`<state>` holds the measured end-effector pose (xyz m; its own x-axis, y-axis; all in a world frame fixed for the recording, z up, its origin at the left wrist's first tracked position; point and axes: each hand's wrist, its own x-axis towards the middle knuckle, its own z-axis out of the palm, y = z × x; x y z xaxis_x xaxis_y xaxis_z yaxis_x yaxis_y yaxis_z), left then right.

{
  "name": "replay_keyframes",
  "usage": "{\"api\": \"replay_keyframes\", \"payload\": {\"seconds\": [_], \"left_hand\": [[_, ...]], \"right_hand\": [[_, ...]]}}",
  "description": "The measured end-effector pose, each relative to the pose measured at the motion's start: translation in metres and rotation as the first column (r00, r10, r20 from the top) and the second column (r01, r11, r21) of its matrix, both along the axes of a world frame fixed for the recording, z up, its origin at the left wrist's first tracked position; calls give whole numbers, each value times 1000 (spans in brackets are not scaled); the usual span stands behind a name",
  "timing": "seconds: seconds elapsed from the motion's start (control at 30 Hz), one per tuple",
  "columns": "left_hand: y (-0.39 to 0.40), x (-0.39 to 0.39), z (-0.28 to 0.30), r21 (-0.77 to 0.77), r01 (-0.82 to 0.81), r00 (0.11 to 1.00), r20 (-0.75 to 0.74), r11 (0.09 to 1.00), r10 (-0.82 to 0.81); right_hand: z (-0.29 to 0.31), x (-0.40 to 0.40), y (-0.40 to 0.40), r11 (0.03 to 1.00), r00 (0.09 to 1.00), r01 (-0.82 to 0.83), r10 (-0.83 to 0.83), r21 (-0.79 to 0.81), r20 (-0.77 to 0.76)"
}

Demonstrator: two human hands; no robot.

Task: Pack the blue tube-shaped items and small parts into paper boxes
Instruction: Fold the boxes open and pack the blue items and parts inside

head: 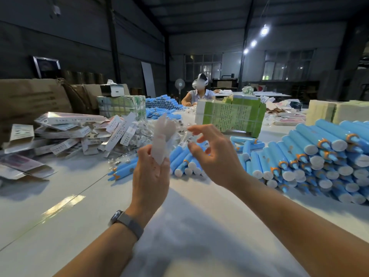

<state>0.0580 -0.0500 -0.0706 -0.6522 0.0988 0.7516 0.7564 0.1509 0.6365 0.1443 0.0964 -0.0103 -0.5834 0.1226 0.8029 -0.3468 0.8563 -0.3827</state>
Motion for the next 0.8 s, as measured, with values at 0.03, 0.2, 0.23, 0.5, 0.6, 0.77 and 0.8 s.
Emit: {"api": "replay_keyframes", "payload": {"seconds": [0.03, 0.2, 0.23, 0.5, 0.6, 0.77, 0.8], "left_hand": [[-3, -7, 1, 58, -34, 998, 49, 998, 32], [-15, -35, 2, 255, -154, 965, 247, 955, 89], [-16, -37, 1, 269, -153, 963, 256, 951, 82], [-14, -37, -5, 241, -76, 984, 175, 968, 34], [-15, -39, -5, 242, -72, 982, 188, 968, 26], [-14, -36, -8, 193, -64, 991, 127, 979, 40], [-14, -35, -8, 191, -63, 992, 117, 980, 41]], "right_hand": [[0, -12, 4, 998, 1000, 14, -14, -54, 9], [-5, -96, 28, 979, 891, 205, -195, 19, 409], [-5, -114, 29, 968, 837, 221, -250, 118, 486], [2, -202, 42, 826, 516, 388, -562, 408, 647], [1, -213, 39, 838, 551, 430, -538, 335, 639], [2, -210, 50, 858, 709, 507, -471, 84, 524], [4, -206, 53, 868, 743, 493, -456, 59, 491]]}}
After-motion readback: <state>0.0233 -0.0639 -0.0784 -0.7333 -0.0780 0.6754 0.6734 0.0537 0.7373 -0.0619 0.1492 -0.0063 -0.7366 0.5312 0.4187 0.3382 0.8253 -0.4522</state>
